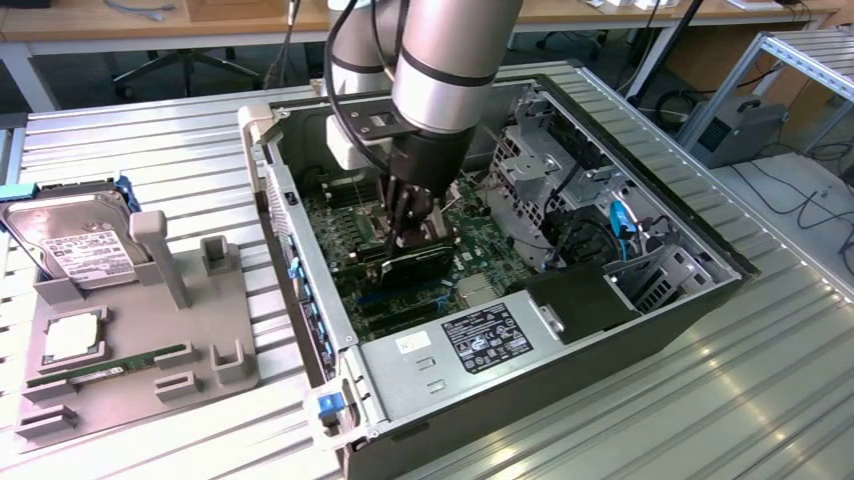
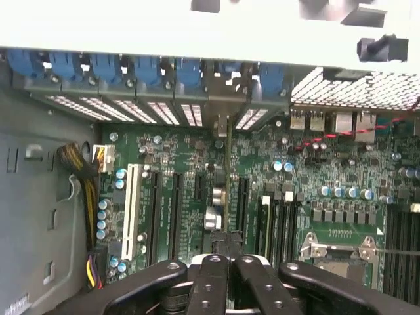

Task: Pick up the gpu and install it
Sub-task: 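Press down on the gpu until it lock into place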

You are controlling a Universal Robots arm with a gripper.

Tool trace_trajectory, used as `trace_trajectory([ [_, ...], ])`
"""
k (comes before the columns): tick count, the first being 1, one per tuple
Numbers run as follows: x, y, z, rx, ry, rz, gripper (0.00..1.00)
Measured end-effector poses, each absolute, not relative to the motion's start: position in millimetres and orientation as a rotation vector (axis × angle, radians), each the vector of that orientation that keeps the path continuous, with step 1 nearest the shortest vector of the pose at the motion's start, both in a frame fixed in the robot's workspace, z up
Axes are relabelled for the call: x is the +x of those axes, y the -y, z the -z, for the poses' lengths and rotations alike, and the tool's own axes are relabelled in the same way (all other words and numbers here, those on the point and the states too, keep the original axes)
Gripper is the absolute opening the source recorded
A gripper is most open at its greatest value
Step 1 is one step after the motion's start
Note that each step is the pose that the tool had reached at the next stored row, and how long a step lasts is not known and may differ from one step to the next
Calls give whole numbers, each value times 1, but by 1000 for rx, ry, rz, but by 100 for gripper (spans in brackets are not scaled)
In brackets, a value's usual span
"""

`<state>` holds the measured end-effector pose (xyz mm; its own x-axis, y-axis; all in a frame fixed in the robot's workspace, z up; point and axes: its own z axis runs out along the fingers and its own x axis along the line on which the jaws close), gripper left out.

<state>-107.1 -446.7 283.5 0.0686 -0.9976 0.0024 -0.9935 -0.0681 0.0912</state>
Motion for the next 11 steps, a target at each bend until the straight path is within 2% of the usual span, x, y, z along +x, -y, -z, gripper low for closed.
trace_trajectory([
  [11, -116, 447, -277, 2245, 2096, 93, 11],
])
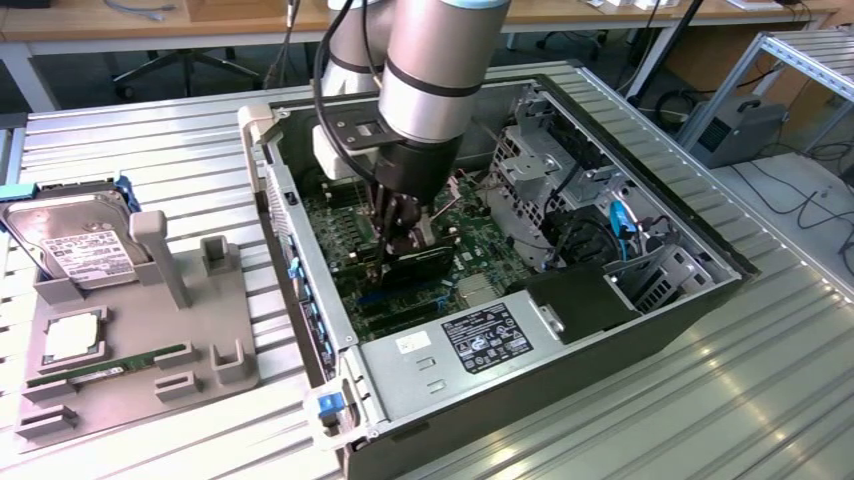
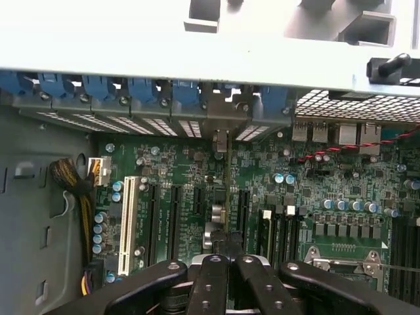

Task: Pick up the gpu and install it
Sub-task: 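Press down on the gpu until it lock into place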

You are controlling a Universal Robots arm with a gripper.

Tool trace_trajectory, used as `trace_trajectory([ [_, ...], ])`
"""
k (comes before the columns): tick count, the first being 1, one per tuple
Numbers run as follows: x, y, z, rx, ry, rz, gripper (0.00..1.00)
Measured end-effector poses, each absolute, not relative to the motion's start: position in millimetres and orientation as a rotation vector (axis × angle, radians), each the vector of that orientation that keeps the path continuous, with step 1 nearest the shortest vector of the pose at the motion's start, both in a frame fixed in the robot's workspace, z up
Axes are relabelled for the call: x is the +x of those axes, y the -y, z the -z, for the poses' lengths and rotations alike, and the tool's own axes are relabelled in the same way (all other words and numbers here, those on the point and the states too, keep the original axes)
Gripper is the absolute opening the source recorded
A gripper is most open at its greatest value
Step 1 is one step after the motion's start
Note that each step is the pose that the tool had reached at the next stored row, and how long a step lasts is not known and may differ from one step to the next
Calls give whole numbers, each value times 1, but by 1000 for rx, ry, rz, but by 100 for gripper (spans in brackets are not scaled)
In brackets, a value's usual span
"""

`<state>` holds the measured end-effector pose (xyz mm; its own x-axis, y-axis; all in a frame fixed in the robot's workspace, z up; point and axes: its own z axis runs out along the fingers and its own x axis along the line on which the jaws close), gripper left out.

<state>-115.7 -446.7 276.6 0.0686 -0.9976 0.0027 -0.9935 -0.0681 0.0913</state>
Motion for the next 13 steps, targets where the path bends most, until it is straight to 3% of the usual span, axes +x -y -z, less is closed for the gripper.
trace_trajectory([
  [13, -118, 447, -274, 2244, 2096, 92, 11],
])
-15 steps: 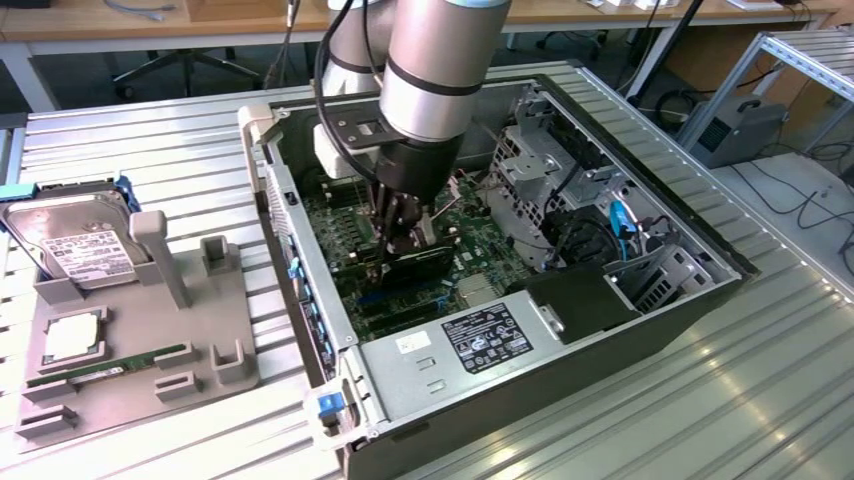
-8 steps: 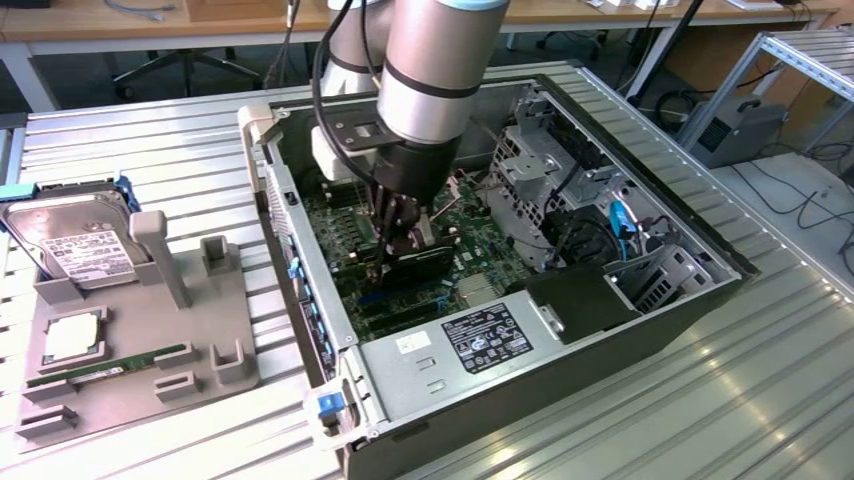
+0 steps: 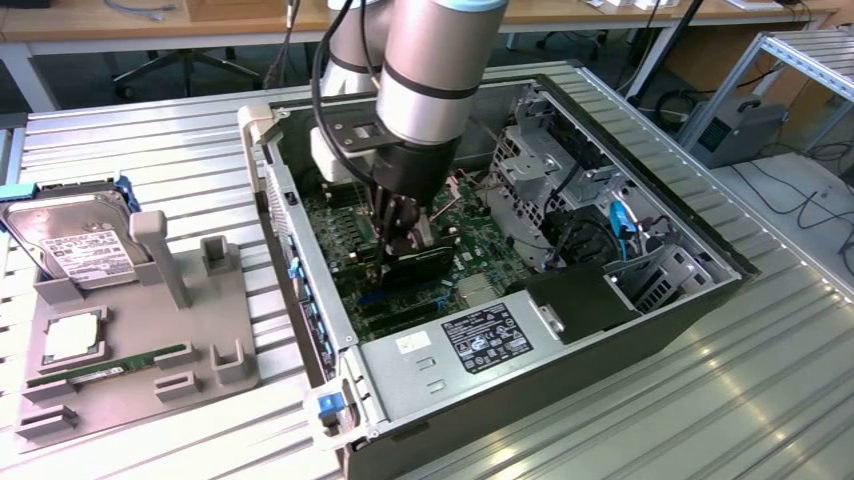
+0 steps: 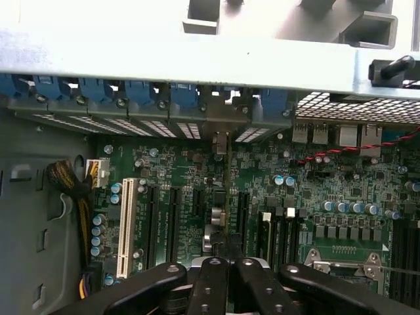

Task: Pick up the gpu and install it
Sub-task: 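Press down on the gpu until it lock into place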

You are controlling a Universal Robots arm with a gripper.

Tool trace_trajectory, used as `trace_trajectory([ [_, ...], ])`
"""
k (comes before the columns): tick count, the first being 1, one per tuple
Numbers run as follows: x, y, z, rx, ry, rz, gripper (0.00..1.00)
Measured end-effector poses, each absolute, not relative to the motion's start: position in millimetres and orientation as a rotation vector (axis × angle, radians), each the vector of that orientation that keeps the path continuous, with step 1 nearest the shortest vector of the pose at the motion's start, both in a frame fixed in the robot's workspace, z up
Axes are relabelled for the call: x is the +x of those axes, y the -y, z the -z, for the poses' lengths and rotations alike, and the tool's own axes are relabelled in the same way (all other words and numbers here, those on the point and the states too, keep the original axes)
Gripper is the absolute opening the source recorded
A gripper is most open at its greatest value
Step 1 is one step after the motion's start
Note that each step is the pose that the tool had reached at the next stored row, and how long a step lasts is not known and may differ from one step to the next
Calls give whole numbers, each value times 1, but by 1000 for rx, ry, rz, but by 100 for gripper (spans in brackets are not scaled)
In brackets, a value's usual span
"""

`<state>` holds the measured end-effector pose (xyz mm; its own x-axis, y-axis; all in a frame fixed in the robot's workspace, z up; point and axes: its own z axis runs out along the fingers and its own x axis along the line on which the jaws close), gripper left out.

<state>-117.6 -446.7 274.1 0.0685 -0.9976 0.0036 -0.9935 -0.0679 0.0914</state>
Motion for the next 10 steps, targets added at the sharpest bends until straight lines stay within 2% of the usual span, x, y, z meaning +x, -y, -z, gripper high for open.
trace_trajectory([
  [10, -123, 447, -273, 2244, 2096, 92, 11],
])
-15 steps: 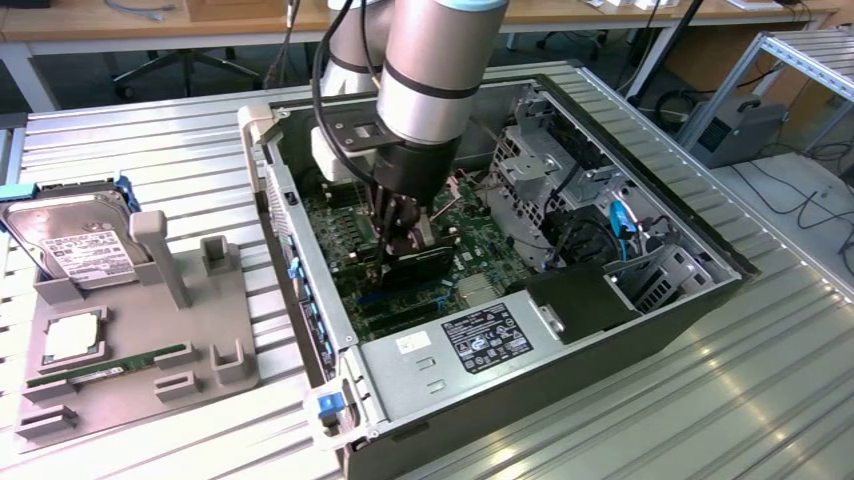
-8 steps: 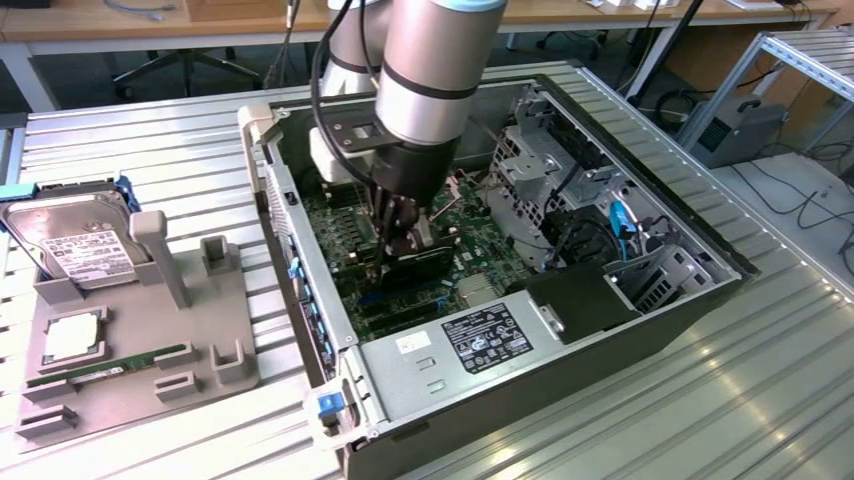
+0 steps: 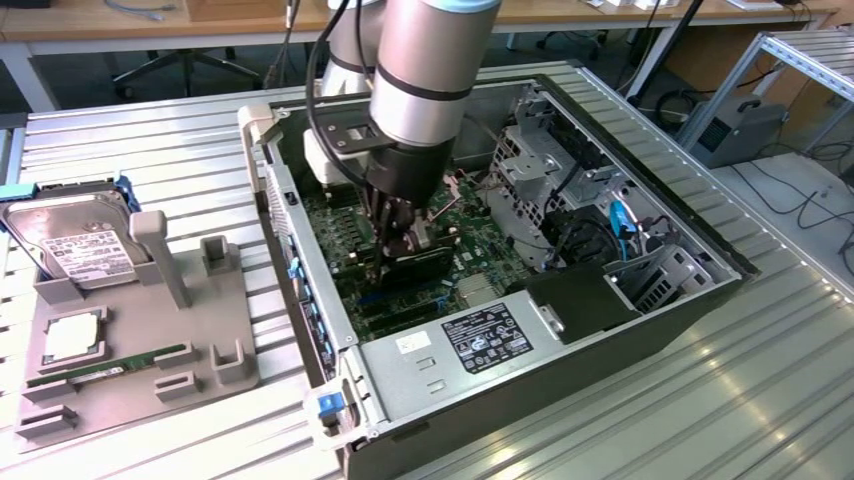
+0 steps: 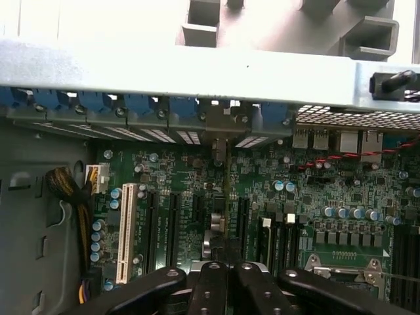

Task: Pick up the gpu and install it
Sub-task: 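Press down on the gpu until it lock into place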

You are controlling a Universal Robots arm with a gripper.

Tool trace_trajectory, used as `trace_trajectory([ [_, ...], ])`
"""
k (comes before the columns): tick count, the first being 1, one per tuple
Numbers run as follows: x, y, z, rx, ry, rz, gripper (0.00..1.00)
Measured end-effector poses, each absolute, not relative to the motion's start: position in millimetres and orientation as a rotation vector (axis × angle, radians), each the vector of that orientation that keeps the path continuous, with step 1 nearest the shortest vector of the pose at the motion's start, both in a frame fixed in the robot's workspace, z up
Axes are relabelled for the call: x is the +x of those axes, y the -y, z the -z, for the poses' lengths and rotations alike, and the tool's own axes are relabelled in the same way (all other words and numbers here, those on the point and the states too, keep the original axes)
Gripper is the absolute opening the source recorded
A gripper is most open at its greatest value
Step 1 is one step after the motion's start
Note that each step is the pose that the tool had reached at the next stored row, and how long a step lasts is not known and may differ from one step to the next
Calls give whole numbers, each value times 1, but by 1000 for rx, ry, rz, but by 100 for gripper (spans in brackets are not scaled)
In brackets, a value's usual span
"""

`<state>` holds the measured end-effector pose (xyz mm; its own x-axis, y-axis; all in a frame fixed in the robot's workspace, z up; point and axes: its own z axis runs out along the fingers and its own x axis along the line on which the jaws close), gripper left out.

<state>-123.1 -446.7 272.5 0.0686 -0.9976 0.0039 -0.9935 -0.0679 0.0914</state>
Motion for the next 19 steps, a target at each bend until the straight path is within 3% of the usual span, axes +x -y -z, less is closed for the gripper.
trace_trajectory([
  [12, -123, 447, -285, 2244, 2096, 92, 11],
  [19, -100, 448, -285, 2233, 2085, 119, 11],
])
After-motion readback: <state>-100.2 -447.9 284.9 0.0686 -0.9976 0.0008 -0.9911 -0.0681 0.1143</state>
